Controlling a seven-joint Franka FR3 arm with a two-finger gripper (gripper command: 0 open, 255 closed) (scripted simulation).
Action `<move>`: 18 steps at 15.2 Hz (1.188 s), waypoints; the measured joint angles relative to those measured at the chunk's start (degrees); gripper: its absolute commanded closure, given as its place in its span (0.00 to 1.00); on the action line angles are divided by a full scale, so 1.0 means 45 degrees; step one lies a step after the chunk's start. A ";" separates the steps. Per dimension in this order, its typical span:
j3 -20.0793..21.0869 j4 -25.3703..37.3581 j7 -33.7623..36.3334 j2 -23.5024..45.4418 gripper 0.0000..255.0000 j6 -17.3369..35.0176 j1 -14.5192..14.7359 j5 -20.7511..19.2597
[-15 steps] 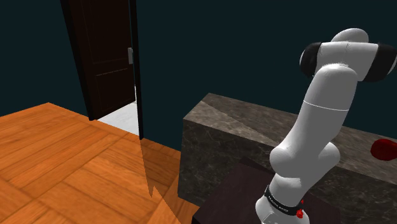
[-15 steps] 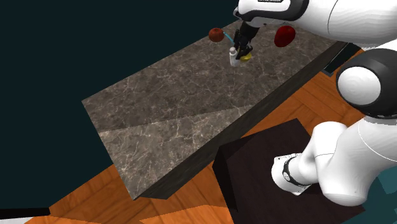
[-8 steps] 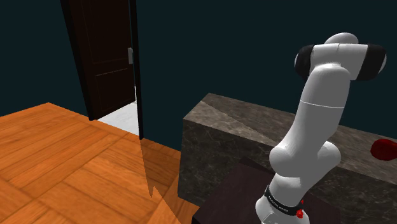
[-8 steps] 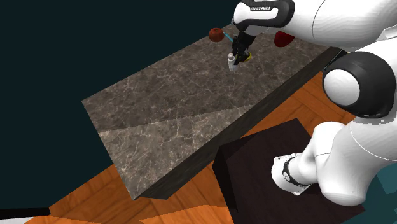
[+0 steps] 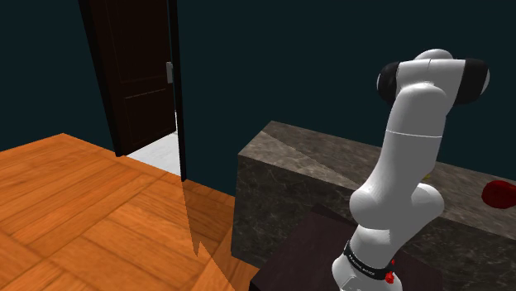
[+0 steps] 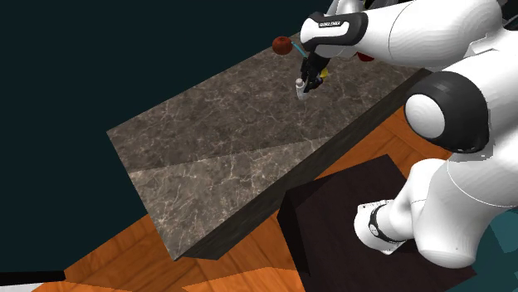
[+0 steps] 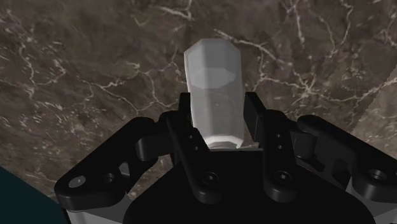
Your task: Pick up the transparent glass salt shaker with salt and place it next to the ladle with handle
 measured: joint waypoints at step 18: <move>-0.0039 -0.0128 -0.0132 -0.0035 0.00 0.0078 -0.0032 0.0034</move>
